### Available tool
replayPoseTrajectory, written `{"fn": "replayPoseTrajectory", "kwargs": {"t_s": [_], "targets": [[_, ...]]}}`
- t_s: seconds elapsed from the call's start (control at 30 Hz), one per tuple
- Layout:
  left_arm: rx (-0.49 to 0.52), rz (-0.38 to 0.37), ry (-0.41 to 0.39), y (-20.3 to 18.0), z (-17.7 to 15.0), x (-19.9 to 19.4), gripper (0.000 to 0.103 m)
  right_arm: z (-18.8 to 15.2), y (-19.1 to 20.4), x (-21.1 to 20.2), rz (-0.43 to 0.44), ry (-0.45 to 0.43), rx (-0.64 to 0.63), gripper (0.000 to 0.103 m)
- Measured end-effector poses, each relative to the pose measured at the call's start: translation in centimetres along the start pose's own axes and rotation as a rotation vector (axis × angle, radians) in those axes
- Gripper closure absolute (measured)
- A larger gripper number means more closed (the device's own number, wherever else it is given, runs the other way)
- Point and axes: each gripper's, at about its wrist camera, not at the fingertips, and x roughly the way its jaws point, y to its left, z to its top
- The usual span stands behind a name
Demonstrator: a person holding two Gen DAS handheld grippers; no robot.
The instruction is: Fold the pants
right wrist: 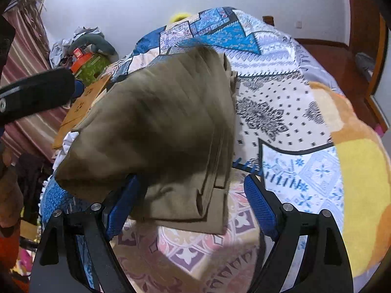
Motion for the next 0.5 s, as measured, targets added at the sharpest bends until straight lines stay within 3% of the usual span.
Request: {"fn": "replayPoseTrajectory", "kwargs": {"t_s": [0.33, 0.5], "targets": [[-0.093, 0.19, 0.014, 8.4, 3.7, 1.7, 0.011, -0.2, -0.5, -0.5, -0.002, 0.001, 0.002, 0.018], [-0.143, 0.267, 0.062, 13.5, 7.3, 5.3, 0.011, -0.2, -0.5, -0.1, -0.003, 0.013, 0.014, 0.018]]}}
